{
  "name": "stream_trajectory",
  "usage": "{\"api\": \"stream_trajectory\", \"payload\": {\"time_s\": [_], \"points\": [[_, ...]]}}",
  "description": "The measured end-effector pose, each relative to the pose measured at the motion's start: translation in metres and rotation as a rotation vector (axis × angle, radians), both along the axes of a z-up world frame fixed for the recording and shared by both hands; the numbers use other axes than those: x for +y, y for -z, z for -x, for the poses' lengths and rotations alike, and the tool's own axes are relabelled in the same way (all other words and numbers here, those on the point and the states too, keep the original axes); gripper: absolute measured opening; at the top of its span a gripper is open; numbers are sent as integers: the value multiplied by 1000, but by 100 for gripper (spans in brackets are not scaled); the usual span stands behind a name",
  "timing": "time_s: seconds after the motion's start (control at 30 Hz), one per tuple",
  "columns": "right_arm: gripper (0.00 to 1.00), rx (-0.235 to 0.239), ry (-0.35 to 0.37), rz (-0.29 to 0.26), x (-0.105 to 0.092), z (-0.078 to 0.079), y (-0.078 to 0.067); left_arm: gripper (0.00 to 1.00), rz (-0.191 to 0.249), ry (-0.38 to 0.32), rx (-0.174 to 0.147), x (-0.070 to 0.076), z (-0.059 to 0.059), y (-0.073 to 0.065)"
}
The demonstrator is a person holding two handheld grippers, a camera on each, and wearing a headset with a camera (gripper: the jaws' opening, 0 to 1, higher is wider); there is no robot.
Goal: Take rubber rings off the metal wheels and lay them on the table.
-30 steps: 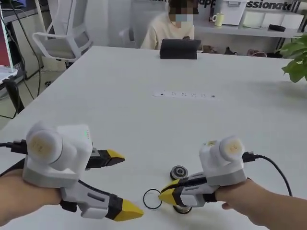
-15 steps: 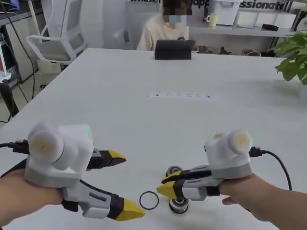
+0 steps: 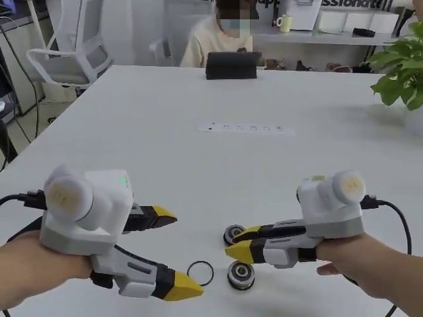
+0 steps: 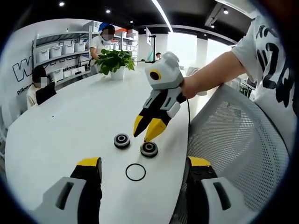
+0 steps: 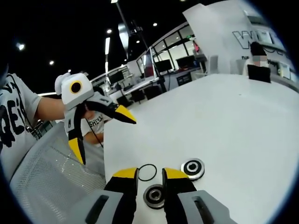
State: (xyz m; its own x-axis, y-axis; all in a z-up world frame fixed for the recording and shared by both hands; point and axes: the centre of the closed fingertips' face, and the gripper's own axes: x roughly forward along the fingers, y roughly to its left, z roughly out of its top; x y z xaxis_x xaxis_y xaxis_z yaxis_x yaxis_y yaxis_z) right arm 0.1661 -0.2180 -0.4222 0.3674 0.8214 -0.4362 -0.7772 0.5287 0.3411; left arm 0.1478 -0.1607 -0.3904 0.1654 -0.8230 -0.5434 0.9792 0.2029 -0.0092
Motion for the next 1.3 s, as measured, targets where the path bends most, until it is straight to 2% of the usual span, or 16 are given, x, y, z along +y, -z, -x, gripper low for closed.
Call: {"api": "stream_trajectory", "payload": {"time_s": [0.57, 0.93, 1.3], "points": [[21, -37, -1, 22, -24, 16, -3, 71, 19, 29, -4, -19, 0, -5], [23, -44, 1, 55, -35, 27, 6, 70, 20, 46, -5, -28, 4, -2], [23, -48, -5, 82, -39, 30, 13, 69, 14, 55, 5, -37, 2, 3]]}}
